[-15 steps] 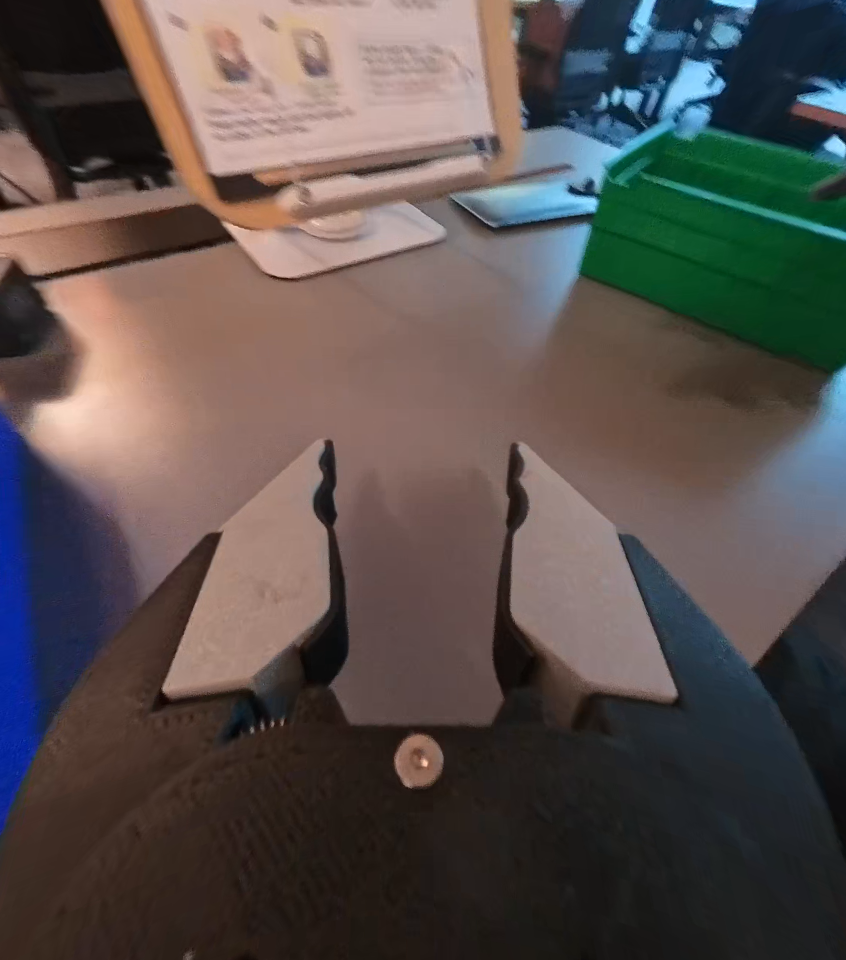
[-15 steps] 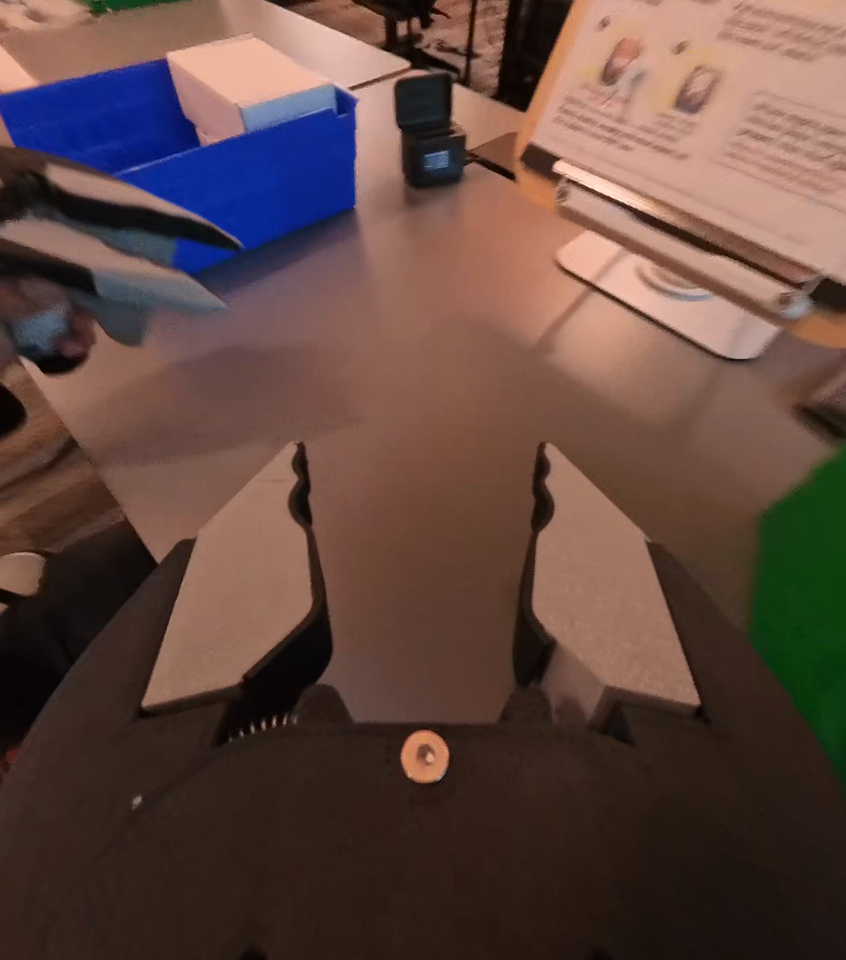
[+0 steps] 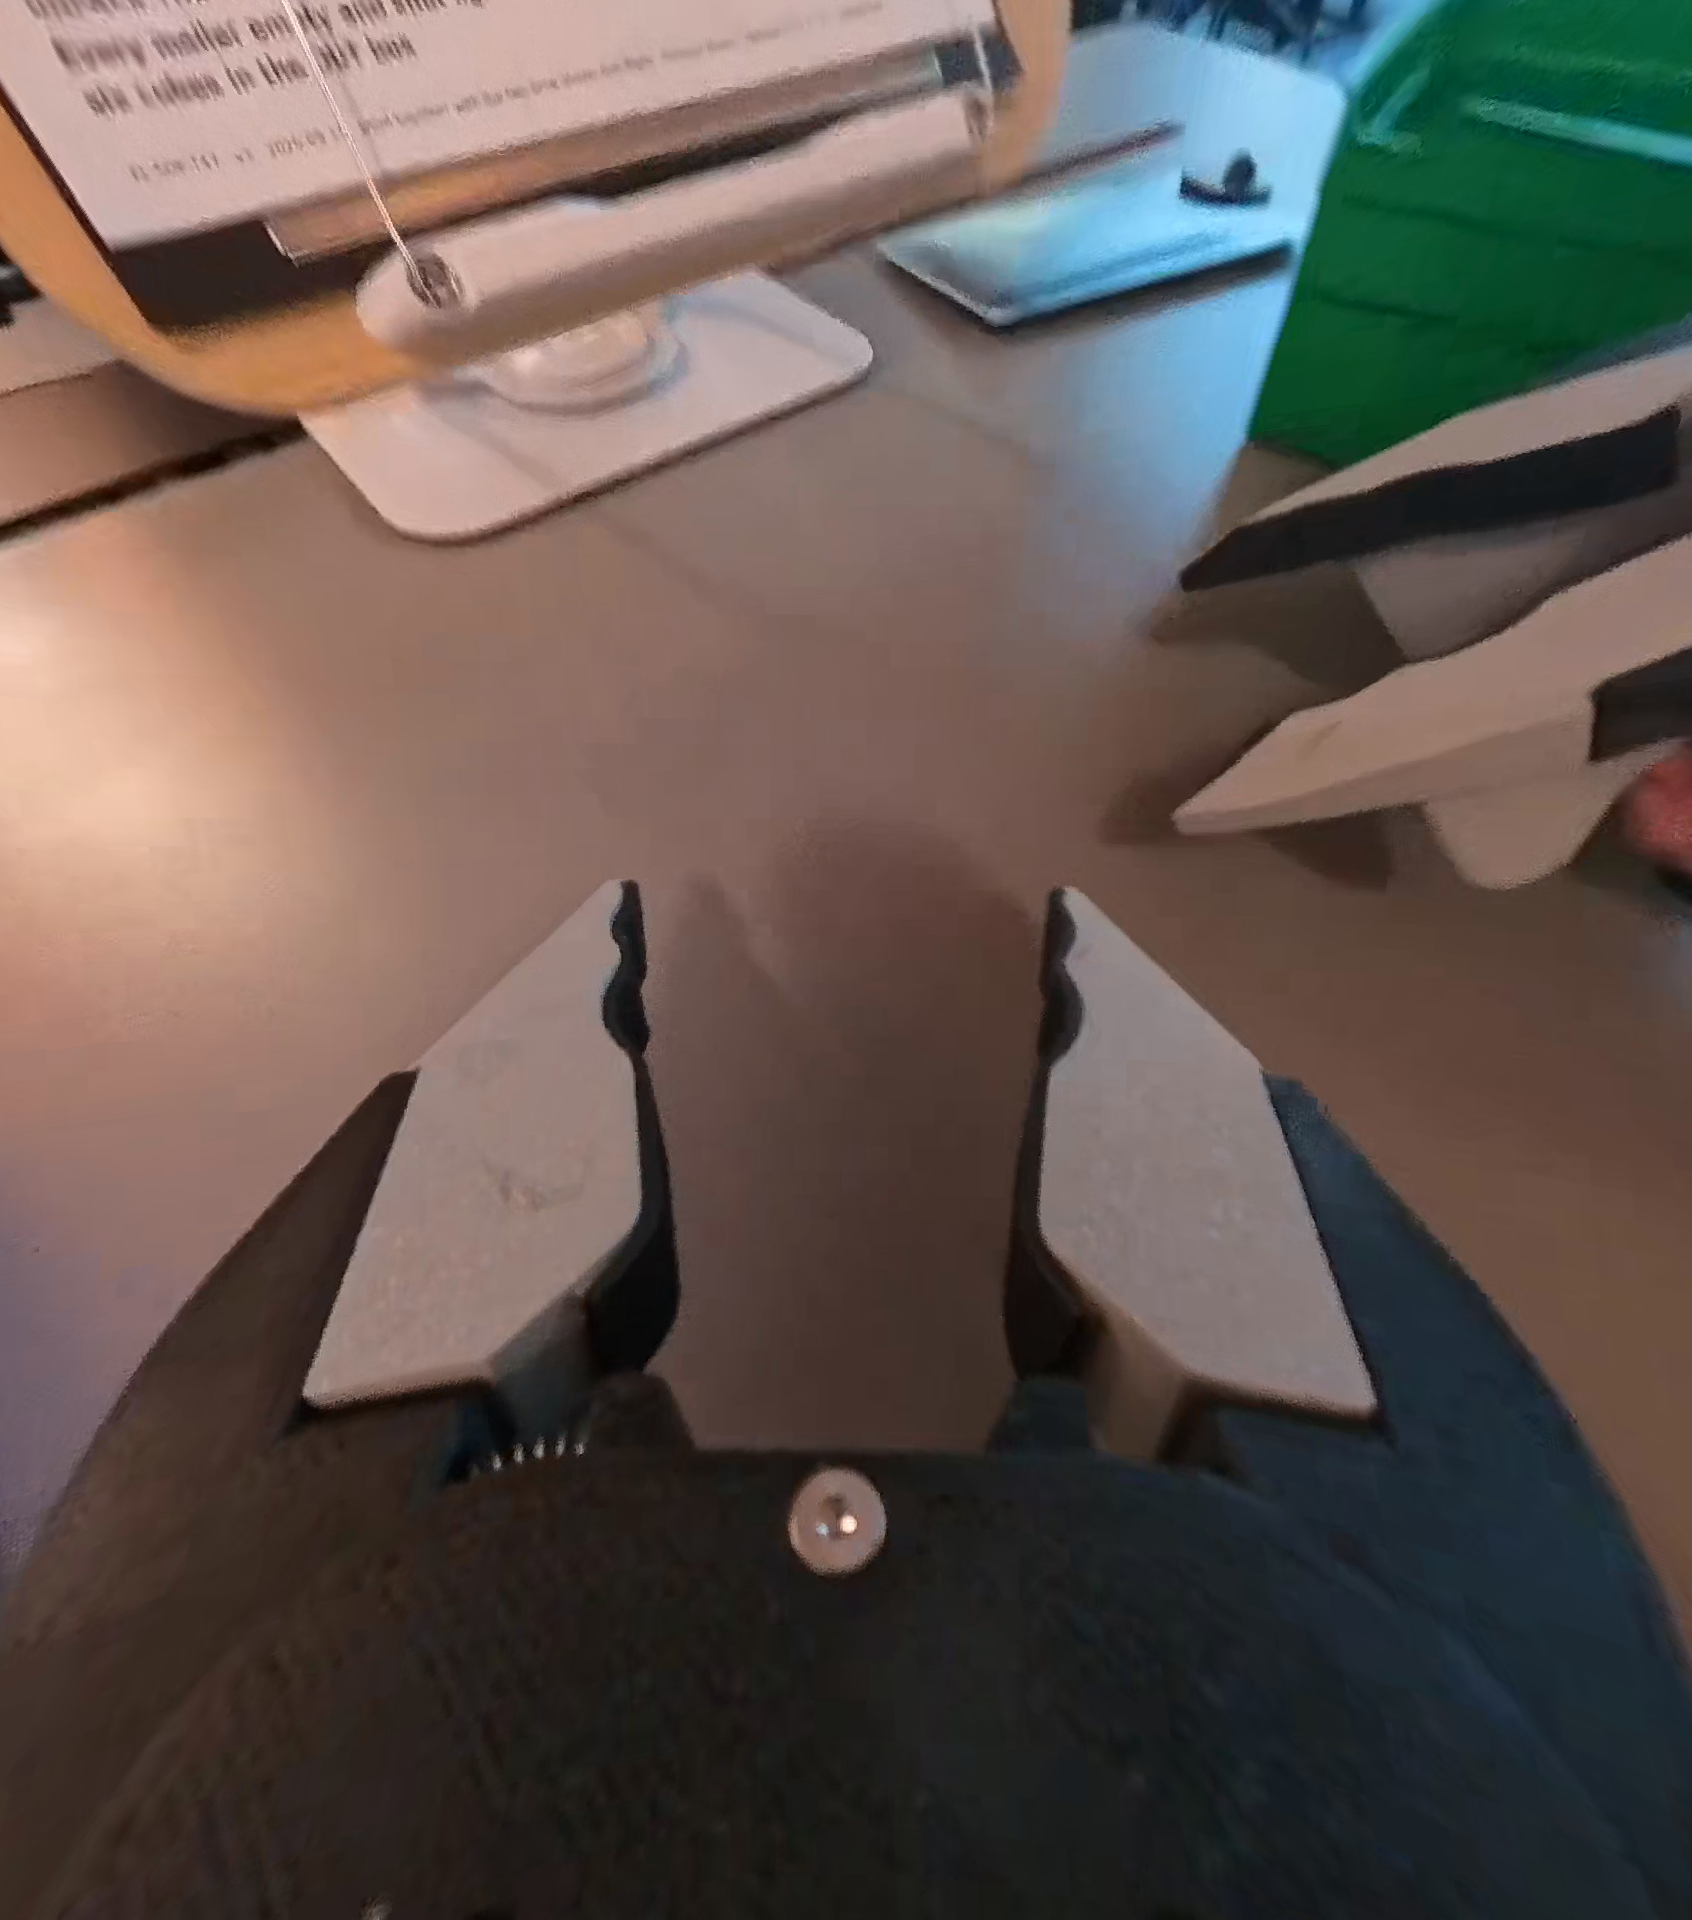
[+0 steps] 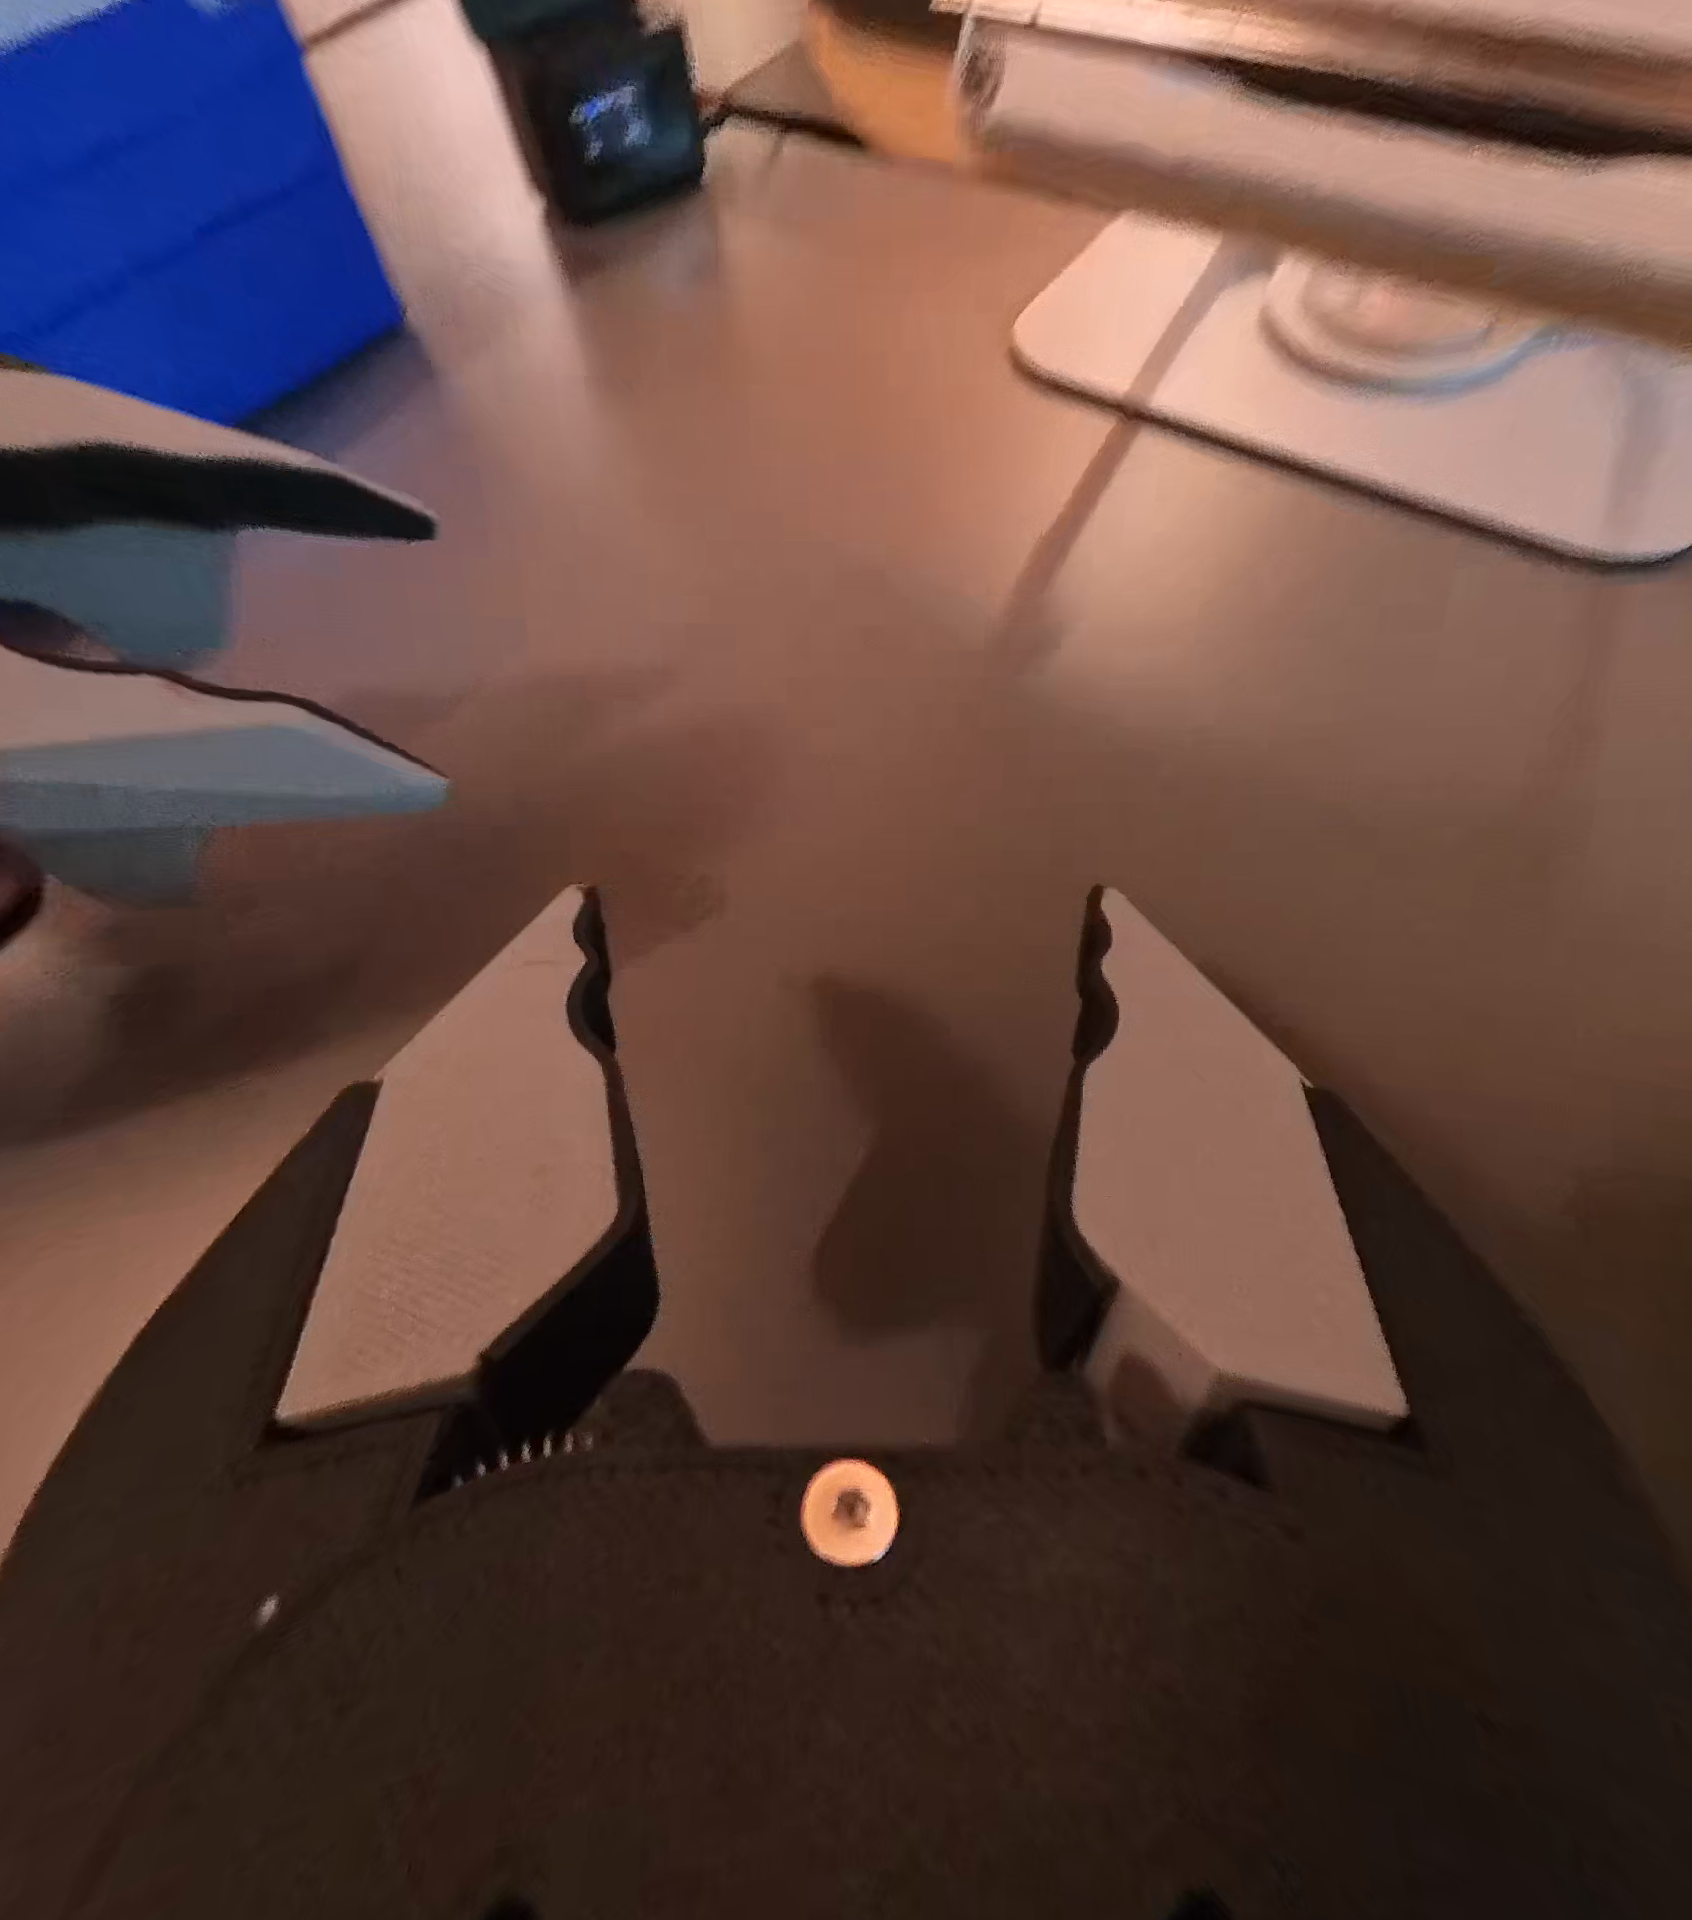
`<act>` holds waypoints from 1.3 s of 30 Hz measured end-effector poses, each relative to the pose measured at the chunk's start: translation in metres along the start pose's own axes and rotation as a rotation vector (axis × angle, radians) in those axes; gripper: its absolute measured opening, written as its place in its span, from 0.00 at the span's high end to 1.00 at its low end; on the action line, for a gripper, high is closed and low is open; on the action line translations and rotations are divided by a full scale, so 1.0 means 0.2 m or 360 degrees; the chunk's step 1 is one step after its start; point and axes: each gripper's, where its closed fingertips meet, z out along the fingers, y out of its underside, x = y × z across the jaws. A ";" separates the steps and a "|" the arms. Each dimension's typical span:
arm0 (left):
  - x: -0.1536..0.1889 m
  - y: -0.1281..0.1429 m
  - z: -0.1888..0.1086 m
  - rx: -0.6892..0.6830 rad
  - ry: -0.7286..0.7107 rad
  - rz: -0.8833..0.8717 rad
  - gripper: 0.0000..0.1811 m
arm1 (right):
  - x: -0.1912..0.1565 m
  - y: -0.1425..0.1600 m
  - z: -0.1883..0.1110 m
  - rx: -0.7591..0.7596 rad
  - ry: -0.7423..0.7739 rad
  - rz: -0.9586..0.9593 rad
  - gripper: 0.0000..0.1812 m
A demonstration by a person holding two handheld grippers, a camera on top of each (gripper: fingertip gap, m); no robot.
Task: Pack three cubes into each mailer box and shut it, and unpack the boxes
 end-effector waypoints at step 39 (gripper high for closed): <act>-0.18 -0.14 0.37 0.0036 0.0056 0.0110 0.67 | 0.28 -0.25 0.32 0.0209 0.0123 -0.0146 0.55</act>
